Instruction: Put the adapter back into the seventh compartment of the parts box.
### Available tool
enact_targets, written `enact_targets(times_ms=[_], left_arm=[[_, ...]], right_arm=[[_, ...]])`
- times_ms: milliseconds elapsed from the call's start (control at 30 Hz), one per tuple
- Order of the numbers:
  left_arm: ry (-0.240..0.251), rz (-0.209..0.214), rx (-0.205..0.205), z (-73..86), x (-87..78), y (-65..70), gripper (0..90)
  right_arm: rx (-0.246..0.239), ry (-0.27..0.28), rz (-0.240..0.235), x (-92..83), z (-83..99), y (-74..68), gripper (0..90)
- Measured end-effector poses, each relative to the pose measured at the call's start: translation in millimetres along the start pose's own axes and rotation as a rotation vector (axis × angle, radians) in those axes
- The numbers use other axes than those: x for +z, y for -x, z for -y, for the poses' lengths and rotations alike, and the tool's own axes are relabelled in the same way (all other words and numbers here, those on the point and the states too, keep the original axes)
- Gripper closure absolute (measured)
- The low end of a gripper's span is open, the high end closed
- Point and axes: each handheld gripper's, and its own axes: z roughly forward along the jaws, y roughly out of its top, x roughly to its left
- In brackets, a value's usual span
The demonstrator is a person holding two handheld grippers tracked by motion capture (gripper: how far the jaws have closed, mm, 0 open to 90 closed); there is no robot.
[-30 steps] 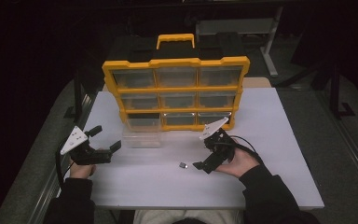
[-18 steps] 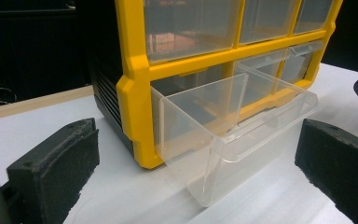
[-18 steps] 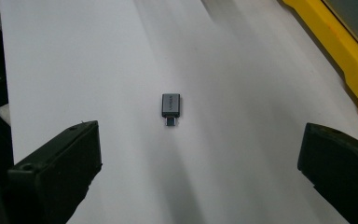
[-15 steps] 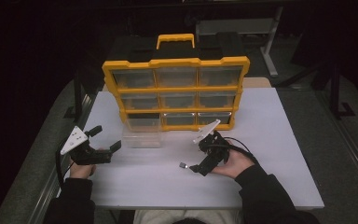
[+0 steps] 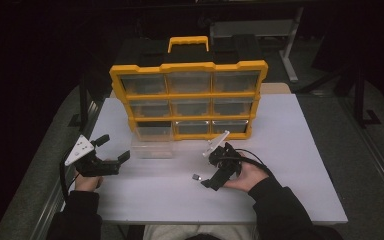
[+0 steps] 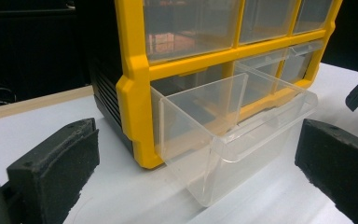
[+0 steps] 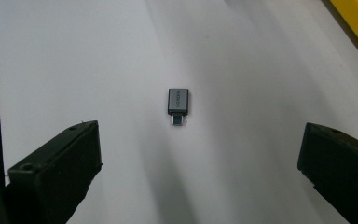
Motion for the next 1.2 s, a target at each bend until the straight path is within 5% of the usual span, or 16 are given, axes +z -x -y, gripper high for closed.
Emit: enact_targets(times_ms=[767,1200], left_arm=[[-0.004,0.002,0.004,0.0,0.4,-0.4,0.0],[-0.006,0.003,0.006,0.2,0.5,-0.4,0.0]], right_arm=[[-0.021,-0.031,-0.029,20.1,-7.8,0.4,0.0],[-0.041,-0.041,-0.075,27.4,-14.7,-0.3,15.4]])
